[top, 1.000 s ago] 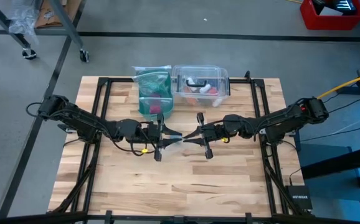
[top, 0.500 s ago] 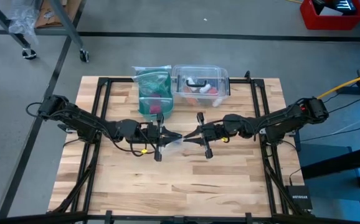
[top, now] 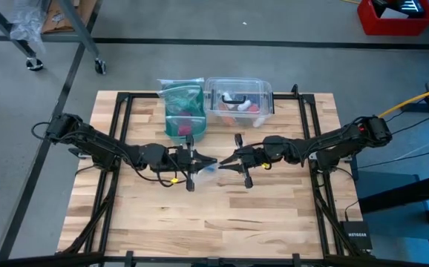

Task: Roll bandage
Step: Open the transparent zip bag

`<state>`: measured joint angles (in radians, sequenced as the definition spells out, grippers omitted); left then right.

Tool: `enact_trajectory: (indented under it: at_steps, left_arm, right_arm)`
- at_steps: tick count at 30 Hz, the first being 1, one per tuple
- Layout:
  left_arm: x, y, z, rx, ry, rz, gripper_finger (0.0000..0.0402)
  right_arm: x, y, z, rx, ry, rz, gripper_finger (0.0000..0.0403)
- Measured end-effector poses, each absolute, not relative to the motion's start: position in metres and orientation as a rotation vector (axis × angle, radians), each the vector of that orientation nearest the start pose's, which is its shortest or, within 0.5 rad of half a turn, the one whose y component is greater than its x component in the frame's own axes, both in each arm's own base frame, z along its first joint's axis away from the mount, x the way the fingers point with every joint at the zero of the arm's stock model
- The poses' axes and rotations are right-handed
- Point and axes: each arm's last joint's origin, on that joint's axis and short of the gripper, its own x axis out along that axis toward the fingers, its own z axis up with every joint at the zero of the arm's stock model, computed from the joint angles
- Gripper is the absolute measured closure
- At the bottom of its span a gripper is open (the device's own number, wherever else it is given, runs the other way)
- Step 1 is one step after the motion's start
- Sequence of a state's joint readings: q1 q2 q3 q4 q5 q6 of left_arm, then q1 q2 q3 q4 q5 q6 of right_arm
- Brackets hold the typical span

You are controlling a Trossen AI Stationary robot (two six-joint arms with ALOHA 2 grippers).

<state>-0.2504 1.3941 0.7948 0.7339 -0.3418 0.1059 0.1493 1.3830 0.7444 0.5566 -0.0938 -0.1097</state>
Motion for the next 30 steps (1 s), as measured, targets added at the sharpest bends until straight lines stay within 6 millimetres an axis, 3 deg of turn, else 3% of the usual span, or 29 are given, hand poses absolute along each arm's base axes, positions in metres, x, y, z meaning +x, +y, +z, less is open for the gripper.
enact_trajectory:
  at_steps: [30]
  left_arm:
    - [0.272, -0.067, 0.320, 0.158, -0.226, 0.115, 0.0401]
  right_arm:
    - [0.294, 0.049, 0.247, -0.100, 0.160, 0.308, 0.0368]
